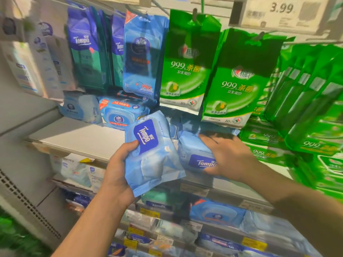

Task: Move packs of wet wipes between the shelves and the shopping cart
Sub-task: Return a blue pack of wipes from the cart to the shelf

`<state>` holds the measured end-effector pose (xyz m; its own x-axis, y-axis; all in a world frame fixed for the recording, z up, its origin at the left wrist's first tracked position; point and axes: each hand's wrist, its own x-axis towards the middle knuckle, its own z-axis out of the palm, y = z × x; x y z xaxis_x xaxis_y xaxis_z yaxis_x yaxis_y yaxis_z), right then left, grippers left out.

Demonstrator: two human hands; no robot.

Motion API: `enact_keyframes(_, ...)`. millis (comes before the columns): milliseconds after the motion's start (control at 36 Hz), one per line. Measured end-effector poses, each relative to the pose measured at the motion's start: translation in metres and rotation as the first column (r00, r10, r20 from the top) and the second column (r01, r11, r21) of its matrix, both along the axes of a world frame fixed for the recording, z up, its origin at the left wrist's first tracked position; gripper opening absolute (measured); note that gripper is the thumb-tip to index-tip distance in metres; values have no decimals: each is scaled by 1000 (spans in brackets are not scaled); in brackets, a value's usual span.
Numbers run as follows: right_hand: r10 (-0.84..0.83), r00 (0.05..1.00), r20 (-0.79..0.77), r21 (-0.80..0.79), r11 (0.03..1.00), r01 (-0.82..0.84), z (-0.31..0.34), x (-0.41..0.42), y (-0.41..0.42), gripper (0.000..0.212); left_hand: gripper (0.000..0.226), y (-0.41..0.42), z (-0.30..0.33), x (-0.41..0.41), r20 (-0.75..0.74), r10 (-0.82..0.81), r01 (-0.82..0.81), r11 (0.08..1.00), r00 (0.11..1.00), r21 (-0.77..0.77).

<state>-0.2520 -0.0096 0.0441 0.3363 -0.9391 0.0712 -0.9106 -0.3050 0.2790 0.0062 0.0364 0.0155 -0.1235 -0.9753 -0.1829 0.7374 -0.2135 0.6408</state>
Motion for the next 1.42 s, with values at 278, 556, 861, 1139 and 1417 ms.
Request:
enact_keyframes(278,-11,996,94,-27,1000,14,-11,-1,-14,103,35,-1,-4,-5,-36,-54,54,999,998,4)
enact_keyframes(556,-81,993,86,-119,989,91,-20,5,4,104,37,3,-6,-6,-85,-87,86,996,993,-18)
enact_keyframes(861,192,519,833,-200,979,-43,-41,29,75,49,54,-5,-3,-14,-94,-8,6,1000,996,-21)
enact_keyframes(1139,-524,-105,845,484,834,-266,-26,82,88,97,65,-12,-13,-27,-156,118,-110,992,981,58)
enact_keyframes(1417,-562,-380,734,419,816,-398,-20,119,71,53,65,-16,-22,-26,-31,188,-188,982,982,10)
